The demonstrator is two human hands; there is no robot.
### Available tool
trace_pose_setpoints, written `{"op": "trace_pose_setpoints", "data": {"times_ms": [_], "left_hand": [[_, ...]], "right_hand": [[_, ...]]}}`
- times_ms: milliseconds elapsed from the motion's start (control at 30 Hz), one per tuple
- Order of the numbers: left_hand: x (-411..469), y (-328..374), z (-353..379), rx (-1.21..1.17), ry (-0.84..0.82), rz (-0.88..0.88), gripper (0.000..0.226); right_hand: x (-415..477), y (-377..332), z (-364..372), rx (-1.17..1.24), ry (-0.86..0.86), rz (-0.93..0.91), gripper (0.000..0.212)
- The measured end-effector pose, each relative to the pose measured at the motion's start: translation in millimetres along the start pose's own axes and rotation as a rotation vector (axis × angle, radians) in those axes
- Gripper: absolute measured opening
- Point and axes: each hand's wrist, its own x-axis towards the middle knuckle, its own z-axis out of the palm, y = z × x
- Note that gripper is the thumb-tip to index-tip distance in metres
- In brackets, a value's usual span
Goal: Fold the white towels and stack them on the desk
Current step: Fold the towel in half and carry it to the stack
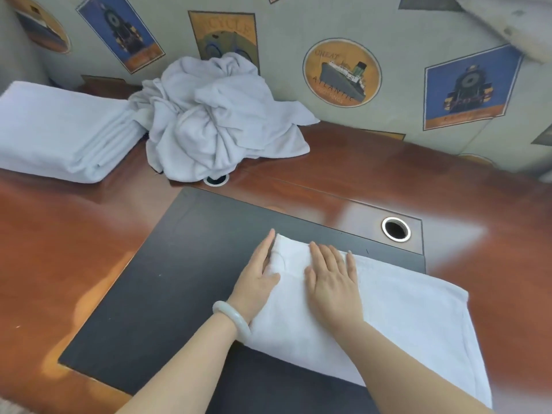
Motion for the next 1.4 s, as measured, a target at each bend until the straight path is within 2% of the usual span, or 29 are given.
{"op": "trace_pose_setpoints", "data": {"times_ms": [100,267,333,433,500,600,700,800,867,967,1033,1167,1267,1400], "left_hand": [[-26.9,-10.1,-11.7,0.03,0.132,-0.06,0.043],[-53.5,-26.6,-30.5,0.138,0.039,-0.203,0.009],[-58.3,-23.4,-35.7,0.223,-0.054,-0.201,0.013],[-61.7,-16.7,-42.3,0.341,-0.201,-0.167,0.035],[-64.3,-13.0,-42.8,0.407,-0.238,-0.121,0.04],[-71.8,-15.0,-38.5,0.322,-0.18,-0.057,0.03],[-80.2,-20.5,-32.4,0.237,-0.138,-0.039,0.017],[-81.4,-23.3,-29.5,0.219,-0.097,-0.057,0.017],[-79.3,-22.7,-30.6,0.197,-0.073,-0.093,0.021],[-76.8,-17.3,-30.6,0.191,-0.043,-0.129,0.02],[-78.1,-14.8,-30.3,0.212,-0.007,-0.157,0.017],[-80.0,-25.1,-27.3,0.304,0.026,-0.236,0.015],[-78.8,-27.5,-26.4,0.333,0.018,-0.236,0.012],[-79.4,-24.0,-23.8,0.384,0.04,-0.226,0.016]], "right_hand": [[2.0,-3.3,0.1,0.003,0.036,0.017,0.059],[1.1,-5.0,-2.9,-0.051,-0.012,0.027,0.062],[0.8,-5.3,-3.2,-0.054,-0.021,0.034,0.063],[1.4,-7.1,-3.8,-0.052,-0.043,0.037,0.057],[3.0,-9.3,-8.1,-0.084,-0.086,0.041,0.055],[8.8,-20.8,-18.5,-0.159,-0.102,-0.046,0.058],[20.3,-46.6,-24.4,-0.012,-0.017,-0.184,0.059],[48.2,-62.0,-23.4,0.186,-0.15,0.054,0.045],[64.6,-62.3,-21.7,0.225,-0.184,0.131,0.019],[74.0,-59.5,-26.7,0.407,-0.159,0.15,0.03],[72.9,-62.1,-25.1,0.495,-0.128,0.187,0.027],[60.3,-66.5,-2.1,0.295,-0.052,0.144,0.028],[60.2,-64.3,5.5,0.241,0.007,0.087,0.023],[69.1,-56.6,14.9,0.103,-0.008,0.08,0.037]]}}
